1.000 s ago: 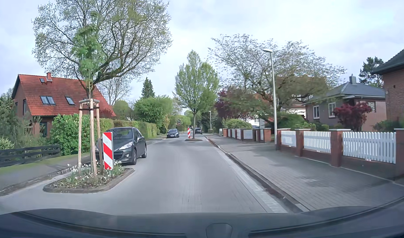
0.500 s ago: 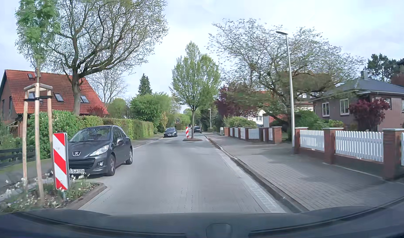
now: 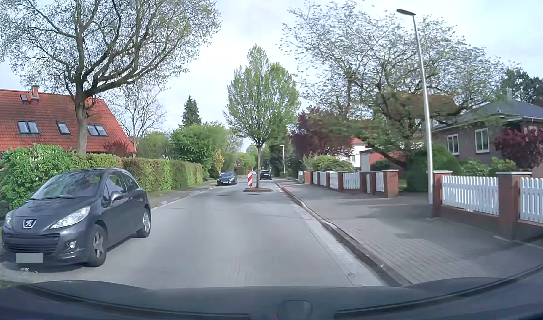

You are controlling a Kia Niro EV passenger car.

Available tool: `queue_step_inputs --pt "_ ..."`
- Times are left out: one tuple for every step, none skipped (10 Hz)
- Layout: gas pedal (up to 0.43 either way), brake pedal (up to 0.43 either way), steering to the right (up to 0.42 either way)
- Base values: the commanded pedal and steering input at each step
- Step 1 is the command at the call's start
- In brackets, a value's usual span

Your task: Follow the waypoints while adhering to traffic rules and regulations

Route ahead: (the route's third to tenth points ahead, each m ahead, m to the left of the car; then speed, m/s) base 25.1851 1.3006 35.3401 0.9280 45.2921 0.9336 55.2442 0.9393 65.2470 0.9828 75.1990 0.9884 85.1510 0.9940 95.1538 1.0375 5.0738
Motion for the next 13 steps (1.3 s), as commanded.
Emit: queue_step_inputs --pt "0.0 0.0 -0.023" --pt "0.0 0.0 -0.023" --pt "0.0 0.0 -0.023" --pt "0.0 0.0 -0.022" --pt "0.0 0.0 -0.022" --pt "0.0 0.0 -0.022" --pt "0.0 0.0 -0.023" --pt "0.0 0.0 -0.027" --pt "0.008 0.0 -0.033" --pt "0.028 0.0 -0.04" --pt "0.028 0.0 -0.044" --pt "0.028 0.0 -0.048" --pt "0.039 0.0 -0.054"
